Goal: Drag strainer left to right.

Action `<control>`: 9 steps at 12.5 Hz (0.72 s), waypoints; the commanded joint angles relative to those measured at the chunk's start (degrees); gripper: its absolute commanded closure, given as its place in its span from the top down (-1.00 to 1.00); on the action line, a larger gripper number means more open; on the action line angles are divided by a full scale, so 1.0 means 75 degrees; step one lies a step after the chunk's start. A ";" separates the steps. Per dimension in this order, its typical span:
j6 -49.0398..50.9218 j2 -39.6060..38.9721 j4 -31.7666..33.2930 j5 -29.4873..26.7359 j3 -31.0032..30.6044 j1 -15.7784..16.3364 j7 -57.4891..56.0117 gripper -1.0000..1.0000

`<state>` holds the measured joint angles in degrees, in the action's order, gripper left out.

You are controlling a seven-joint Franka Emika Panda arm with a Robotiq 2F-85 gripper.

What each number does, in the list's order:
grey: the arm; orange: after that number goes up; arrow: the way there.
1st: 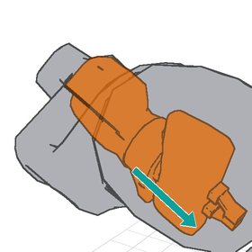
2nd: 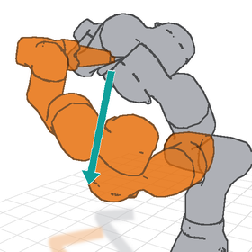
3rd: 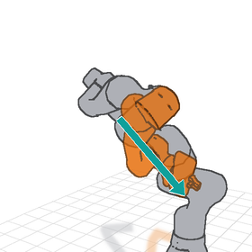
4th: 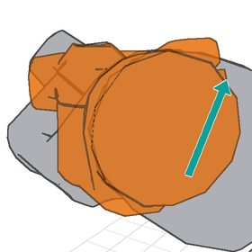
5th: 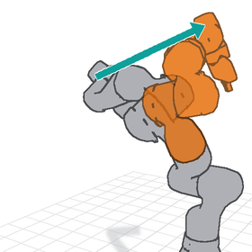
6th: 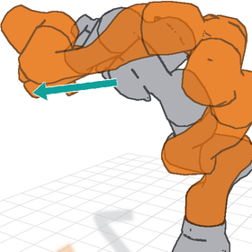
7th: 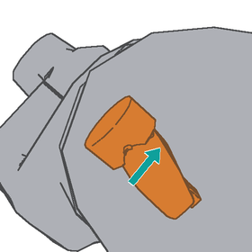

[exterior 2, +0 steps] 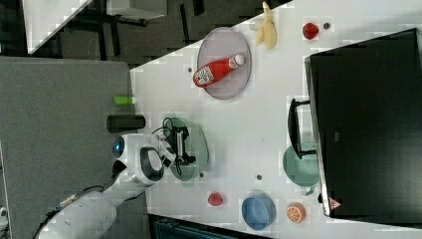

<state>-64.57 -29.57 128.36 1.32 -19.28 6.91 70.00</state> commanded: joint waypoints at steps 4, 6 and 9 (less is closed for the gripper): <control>0.0031 0.0779 0.0734 0.0158 0.0563 -0.0600 -0.0704 1.00; 0.0027 0.0928 0.0941 0.0158 0.0805 -0.0731 -0.1202 1.00; 0.0031 0.1092 0.1095 0.0159 0.1309 -0.0813 -0.1569 1.00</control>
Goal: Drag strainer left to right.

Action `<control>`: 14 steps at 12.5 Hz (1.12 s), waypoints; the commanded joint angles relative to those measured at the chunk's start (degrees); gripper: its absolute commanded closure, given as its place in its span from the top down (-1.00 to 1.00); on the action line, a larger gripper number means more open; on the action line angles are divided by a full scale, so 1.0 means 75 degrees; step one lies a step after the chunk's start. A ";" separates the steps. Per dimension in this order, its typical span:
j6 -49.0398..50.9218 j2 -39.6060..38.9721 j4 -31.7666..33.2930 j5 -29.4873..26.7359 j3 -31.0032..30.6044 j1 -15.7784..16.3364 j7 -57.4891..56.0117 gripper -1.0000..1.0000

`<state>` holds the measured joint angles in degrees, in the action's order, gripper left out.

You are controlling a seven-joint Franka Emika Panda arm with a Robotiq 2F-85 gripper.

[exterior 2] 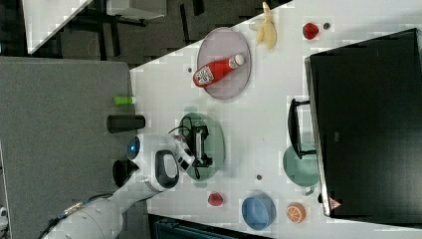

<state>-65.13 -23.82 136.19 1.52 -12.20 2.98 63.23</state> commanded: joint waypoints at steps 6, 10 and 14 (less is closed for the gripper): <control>0.0091 0.0333 0.0093 0.0140 0.1273 -0.0303 -0.1920 1.00; 0.0089 0.0333 0.0102 0.0141 0.1950 -0.0306 -0.2459 1.00; 0.0085 0.0331 0.0102 0.0156 0.2403 -0.0307 -0.2592 1.00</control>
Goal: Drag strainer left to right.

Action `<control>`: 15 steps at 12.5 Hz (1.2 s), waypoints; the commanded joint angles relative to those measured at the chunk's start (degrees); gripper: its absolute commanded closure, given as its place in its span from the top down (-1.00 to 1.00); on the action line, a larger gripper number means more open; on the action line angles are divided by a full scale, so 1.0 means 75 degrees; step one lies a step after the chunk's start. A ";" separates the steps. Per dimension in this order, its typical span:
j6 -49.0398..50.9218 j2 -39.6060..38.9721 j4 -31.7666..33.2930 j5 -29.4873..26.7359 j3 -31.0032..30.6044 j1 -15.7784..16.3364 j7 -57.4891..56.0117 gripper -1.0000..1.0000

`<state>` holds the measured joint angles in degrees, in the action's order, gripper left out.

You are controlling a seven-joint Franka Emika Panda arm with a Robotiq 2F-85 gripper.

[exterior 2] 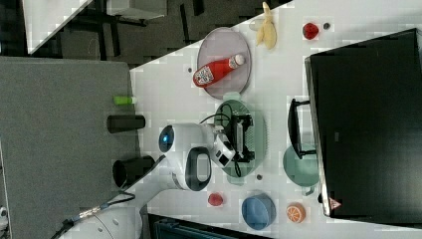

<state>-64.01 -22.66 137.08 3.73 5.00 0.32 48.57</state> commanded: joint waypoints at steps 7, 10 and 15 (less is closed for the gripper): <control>-0.0203 0.0174 -0.0027 -0.0125 0.0655 0.0049 -0.1524 1.00; 0.0115 0.0617 -0.0033 -0.0129 0.0279 0.0055 -0.2264 1.00; 0.2563 0.2665 -0.0718 -0.0154 0.0026 0.0054 -0.4995 1.00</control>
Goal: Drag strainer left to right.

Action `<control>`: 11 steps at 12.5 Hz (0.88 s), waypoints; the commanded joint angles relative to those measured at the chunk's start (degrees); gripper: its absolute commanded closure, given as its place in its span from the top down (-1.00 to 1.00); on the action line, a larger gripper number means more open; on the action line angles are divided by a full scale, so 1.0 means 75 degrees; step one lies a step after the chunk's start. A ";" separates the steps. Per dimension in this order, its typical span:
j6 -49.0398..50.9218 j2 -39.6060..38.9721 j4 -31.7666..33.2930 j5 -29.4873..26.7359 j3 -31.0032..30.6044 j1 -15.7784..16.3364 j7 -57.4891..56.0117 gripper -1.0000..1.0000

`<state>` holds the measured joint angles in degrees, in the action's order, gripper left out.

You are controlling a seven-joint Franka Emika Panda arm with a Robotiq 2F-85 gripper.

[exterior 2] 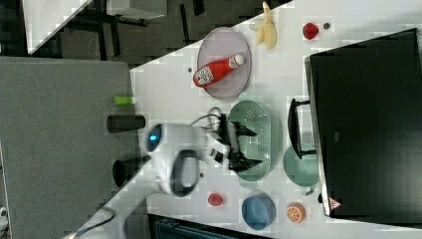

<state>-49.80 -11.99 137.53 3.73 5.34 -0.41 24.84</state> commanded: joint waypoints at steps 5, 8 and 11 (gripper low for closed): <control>0.4080 0.2730 -0.2609 -0.0159 -0.0004 0.0153 -0.3253 1.00; 0.5797 0.2969 -0.3683 -0.0196 -0.0052 0.0158 -0.3279 1.00; 0.6402 0.2987 -0.4321 -0.0280 -0.0060 0.0163 -0.3361 1.00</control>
<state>-1.40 13.67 104.80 2.63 4.68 0.75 3.52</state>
